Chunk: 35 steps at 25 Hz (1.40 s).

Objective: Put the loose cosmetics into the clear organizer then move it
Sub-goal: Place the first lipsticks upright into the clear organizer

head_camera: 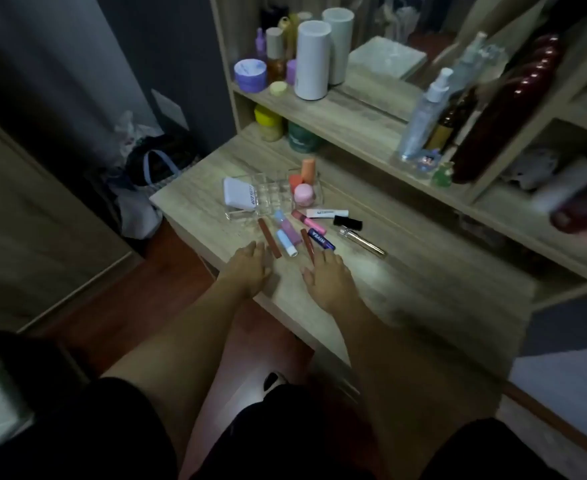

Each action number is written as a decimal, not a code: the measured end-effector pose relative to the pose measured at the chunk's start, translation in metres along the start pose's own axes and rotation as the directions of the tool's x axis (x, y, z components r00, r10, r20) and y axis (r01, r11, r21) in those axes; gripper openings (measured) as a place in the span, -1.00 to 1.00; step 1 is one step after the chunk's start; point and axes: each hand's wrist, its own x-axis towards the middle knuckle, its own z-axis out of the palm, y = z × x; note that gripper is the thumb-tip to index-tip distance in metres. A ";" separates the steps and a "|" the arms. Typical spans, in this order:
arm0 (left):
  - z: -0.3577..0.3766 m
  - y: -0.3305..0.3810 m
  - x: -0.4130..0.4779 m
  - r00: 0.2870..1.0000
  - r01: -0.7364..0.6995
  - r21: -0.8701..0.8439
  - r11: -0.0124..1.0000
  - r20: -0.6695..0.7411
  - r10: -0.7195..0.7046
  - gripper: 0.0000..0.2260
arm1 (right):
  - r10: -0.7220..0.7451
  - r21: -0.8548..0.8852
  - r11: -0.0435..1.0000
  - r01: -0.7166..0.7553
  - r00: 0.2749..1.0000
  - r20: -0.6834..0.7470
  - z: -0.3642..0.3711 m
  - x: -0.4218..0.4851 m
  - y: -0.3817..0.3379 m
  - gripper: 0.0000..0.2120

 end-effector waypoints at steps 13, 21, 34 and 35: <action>-0.009 -0.003 0.060 0.999 -0.018 -0.067 0.998 -0.034 0.016 -0.65 | 0.177 0.082 0.981 -0.178 0.984 0.019 0.018 0.044 0.005 -0.67; -0.003 0.000 0.069 0.972 0.167 -0.326 0.931 -0.105 -0.211 -0.73 | 0.162 0.112 0.981 -0.156 0.986 -0.047 0.026 0.042 0.014 -0.71; -0.079 0.001 0.084 0.855 -0.050 -0.733 0.679 -0.382 -0.350 -0.62 | 0.002 0.623 0.771 0.132 0.978 -0.210 -0.038 0.129 -0.031 -0.65; -0.088 -0.001 0.089 0.849 -0.075 -0.718 0.692 -0.410 -0.333 -0.69 | -0.004 0.644 0.755 0.124 0.983 -0.185 -0.046 0.141 -0.033 -0.73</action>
